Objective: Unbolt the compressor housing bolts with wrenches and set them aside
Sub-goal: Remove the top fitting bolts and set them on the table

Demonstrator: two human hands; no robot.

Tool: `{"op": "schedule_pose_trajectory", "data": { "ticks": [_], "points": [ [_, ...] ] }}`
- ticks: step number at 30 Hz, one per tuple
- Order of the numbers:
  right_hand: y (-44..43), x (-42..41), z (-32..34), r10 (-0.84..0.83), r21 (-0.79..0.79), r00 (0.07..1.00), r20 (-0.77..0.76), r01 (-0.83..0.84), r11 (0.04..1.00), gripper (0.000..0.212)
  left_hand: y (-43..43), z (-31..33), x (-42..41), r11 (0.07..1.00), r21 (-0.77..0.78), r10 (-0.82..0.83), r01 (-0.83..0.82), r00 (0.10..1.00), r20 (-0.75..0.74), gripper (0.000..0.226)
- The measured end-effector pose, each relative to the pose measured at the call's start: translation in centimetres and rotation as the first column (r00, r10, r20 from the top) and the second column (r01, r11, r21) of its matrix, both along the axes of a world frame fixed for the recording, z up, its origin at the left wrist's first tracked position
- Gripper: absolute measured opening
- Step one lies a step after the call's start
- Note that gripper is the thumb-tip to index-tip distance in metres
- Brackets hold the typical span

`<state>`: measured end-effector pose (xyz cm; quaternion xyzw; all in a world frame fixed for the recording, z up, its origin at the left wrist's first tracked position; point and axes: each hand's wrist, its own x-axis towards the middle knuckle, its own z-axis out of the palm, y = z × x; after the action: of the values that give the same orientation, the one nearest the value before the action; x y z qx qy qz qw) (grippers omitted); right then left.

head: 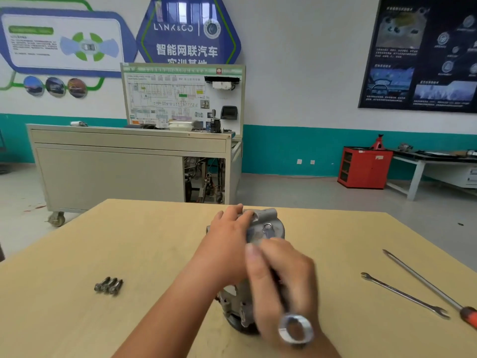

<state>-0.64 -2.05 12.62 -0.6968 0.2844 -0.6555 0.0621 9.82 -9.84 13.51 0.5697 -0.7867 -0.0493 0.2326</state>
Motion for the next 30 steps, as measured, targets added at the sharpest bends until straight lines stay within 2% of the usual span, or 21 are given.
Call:
{"op": "schedule_pose_trajectory", "data": {
  "ticks": [1, 3, 5, 7, 8, 10, 11, 12, 13, 15, 17, 18, 20, 21, 23, 24, 25, 27, 30],
  "points": [
    [0.1, -0.7, 0.1, 0.062, 0.060, 0.984, 0.167, -0.073, 0.996, 0.034, 0.3, -0.1, 0.3, 1.000, -0.011, -0.024, 0.024, 0.999, -0.044, 0.085],
    [-0.8, -3.1, 0.8, 0.235, 0.098, 0.853, 0.466, -0.314, 0.944, 0.034, 0.5, -0.3, 0.9, 0.999, -0.009, -0.047, 0.047, 0.995, -0.083, 0.103],
    [-2.5, -5.9, 1.8, 0.362, 0.094, 0.650, 0.668, -0.556, 0.826, 0.043, 0.6, -0.3, 0.9, 0.998, 0.012, -0.060, 0.061, 0.995, -0.074, 0.107],
    [-5.3, -8.2, 2.8, 0.360, 0.105, 0.447, 0.819, -0.733, 0.672, 0.043, 0.5, -0.2, 1.1, 0.998, 0.013, -0.063, 0.065, 0.994, -0.090, 0.107],
    [-6.9, -8.8, 3.2, 0.331, 0.118, 0.378, 0.865, -0.794, 0.597, 0.040, 0.5, -0.2, 1.1, 0.998, 0.014, -0.060, 0.061, 0.994, -0.094, 0.106],
    [-10.0, -8.9, 3.6, 0.245, 0.154, 0.307, 0.920, -0.856, 0.494, 0.039, 0.6, -0.5, 1.1, 0.998, 0.001, -0.060, 0.060, 0.993, -0.098, 0.103],
    [-11.5, -8.7, 3.8, 0.173, 0.195, 0.315, 0.933, -0.848, 0.493, 0.039, 0.6, -0.6, 1.1, 0.998, -0.017, -0.059, 0.058, 0.993, -0.098, 0.100],
    [-13.0, -8.3, 3.8, 0.087, 0.280, 0.377, 0.922, -0.805, 0.524, 0.036, 0.6, -0.6, 1.1, 0.998, -0.029, -0.058, 0.056, 0.993, -0.098, 0.097],
    [-14.2, -7.8, 3.8, 0.003, 0.404, 0.490, 0.872, -0.723, 0.561, 0.030, 0.6, -0.5, 1.0, 0.998, -0.040, -0.056, 0.052, 0.993, -0.102, 0.094],
    [-16.1, -6.7, 3.8, -0.114, 0.649, 0.755, 0.646, -0.465, 0.602, 0.021, 0.6, -0.5, 0.9, 0.998, -0.037, -0.054, 0.051, 0.994, -0.100, 0.092],
    [-17.4, -5.6, 4.5, -0.130, 0.756, 0.926, 0.355, -0.202, 0.622, 0.019, 0.7, -0.6, 0.8, 0.999, -0.033, -0.028, 0.025, 0.995, -0.096, 0.091],
    [-17.8, -5.0, 5.1, -0.132, 0.769, 0.973, 0.192, -0.066, 0.636, 0.021, 0.8, -0.6, 0.8, 1.000, -0.029, 0.002, -0.005, 0.996, -0.091, 0.091],
    [-18.2, -3.8, 6.6, -0.145, 0.722, 0.978, -0.147, 0.206, 0.660, 0.025, 1.0, -0.7, 0.6, 0.998, -0.013, 0.059, -0.060, 0.996, -0.071, 0.091],
    [-18.3, -3.1, 7.1, -0.141, 0.681, 0.936, -0.321, 0.332, 0.652, 0.026, 1.0, -0.7, 0.5, 0.998, -0.007, 0.068, -0.069, 0.996, -0.062, 0.092],
    [-18.0, -1.1, 7.5, -0.076, 0.542, 0.727, -0.682, 0.573, 0.615, 0.033, 1.1, -0.7, 0.4, 0.998, -0.014, 0.061, -0.062, 0.995, -0.079, 0.099],
    [-17.9, -0.1, 7.3, -0.017, 0.483, 0.623, -0.782, 0.623, 0.615, 0.036, 1.1, -0.8, 0.5, 0.998, -0.023, 0.055, -0.058, 0.993, -0.106, 0.106],
    [-17.9, 0.7, 7.1, 0.032, 0.489, 0.608, -0.793, 0.604, 0.629, 0.037, 1.2, -0.9, 0.6, 0.998, -0.029, 0.052, -0.056, 0.988, -0.143, 0.113],
    [-18.2, 1.5, 7.3, 0.071, 0.579, 0.737, -0.672, 0.464, 0.671, 0.031, 1.3, -1.2, 0.6, 0.998, -0.040, 0.043, -0.053, 0.978, -0.205, 0.120],
    [-17.9, 1.4, 8.5, 0.064, 0.596, 0.865, -0.498, 0.288, 0.749, 0.017, 1.2, -1.6, 0.7, 0.997, -0.059, 0.033, -0.048, 0.975, -0.220, 0.115]
  ]
}}
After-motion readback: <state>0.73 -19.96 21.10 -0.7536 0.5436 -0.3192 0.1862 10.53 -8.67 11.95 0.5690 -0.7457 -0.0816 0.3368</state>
